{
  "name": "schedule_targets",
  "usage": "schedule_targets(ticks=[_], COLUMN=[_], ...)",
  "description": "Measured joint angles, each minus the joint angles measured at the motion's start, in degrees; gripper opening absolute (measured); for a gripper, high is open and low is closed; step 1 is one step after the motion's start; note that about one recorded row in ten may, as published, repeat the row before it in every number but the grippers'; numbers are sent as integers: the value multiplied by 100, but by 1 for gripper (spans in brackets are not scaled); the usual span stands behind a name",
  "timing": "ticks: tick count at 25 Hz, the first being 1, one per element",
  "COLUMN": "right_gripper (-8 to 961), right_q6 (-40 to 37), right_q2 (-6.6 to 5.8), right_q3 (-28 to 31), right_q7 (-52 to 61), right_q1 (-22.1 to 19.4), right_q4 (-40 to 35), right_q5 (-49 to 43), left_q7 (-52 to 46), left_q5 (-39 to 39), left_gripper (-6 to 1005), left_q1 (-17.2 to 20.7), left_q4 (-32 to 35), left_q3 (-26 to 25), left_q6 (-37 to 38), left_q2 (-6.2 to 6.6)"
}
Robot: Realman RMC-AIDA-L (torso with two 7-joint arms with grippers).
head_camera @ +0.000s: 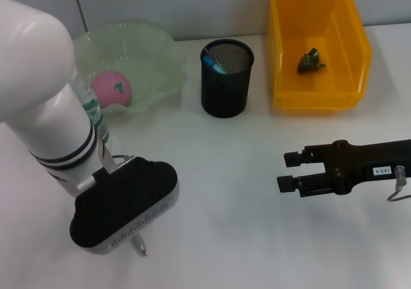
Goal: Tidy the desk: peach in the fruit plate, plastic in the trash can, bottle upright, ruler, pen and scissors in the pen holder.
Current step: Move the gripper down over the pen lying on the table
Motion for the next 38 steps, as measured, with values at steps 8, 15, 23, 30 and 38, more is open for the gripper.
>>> schedule_targets(ticks=[8, 15, 23, 30, 38], right_gripper=[757, 758, 758, 758, 758], right_q6=[0, -1, -2, 0, -1], right_q2=[-8, 2, 6, 27, 29], right_q3=[0, -22, -25, -28, -18], right_q7=[71, 74, 74, 74, 73], right_q1=[13, 14, 14, 14, 11], right_q4=[-4, -9, -7, -6, -9], right_q5=[0, -2, -7, -7, -7], left_q7=[34, 36, 38, 49, 30], left_q5=[76, 78, 96, 148, 166], left_gripper=[643, 517, 482, 404, 358], left_q1=[-47, -110, -140, -153, -167], left_q4=[-17, -92, -146, -144, -153], left_q3=[186, 272, 361, 479, 529], left_q6=[-89, -139, -198, -245, -294], left_q2=[0, 1, -6, -9, -9])
